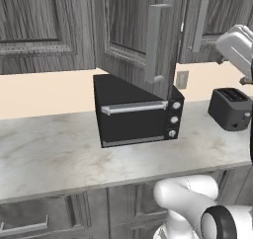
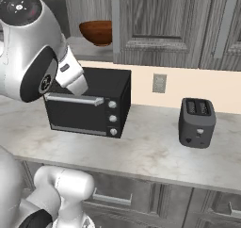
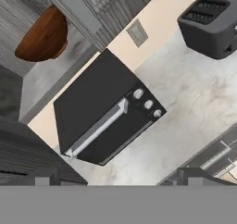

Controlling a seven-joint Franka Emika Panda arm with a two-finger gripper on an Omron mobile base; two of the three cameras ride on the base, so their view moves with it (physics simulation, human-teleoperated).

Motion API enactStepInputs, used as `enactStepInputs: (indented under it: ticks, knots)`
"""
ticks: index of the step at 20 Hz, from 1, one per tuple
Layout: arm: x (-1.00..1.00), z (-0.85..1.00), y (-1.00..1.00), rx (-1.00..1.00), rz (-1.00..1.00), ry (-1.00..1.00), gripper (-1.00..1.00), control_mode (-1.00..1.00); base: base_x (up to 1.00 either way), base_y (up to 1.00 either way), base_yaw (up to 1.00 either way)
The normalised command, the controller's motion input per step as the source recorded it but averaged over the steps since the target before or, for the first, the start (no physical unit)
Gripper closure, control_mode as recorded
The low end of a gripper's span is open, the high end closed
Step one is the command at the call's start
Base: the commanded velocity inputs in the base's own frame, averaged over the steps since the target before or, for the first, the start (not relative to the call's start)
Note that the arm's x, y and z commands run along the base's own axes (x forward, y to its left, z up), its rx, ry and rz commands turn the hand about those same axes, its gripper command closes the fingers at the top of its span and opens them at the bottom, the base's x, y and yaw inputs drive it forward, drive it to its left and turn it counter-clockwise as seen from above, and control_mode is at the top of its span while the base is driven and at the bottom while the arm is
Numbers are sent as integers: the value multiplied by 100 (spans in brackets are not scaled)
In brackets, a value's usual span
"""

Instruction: Move the bowls from the cabinet to the plates on the dining table.

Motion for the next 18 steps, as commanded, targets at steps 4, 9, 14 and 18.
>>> enactStepInputs:
  ticks: [4,9,14,18]
  knots:
    - [0,0,0,25,6,5,-100,-100,0,0,0]
    - [0,0,6,18,4,-3,-100,-100,0,0,0]
    - [9,0,23,3,-1,-7,-100,-100,0,0,0]
    - [12,0,26,0,-7,-11,-100,-100,0,0,0]
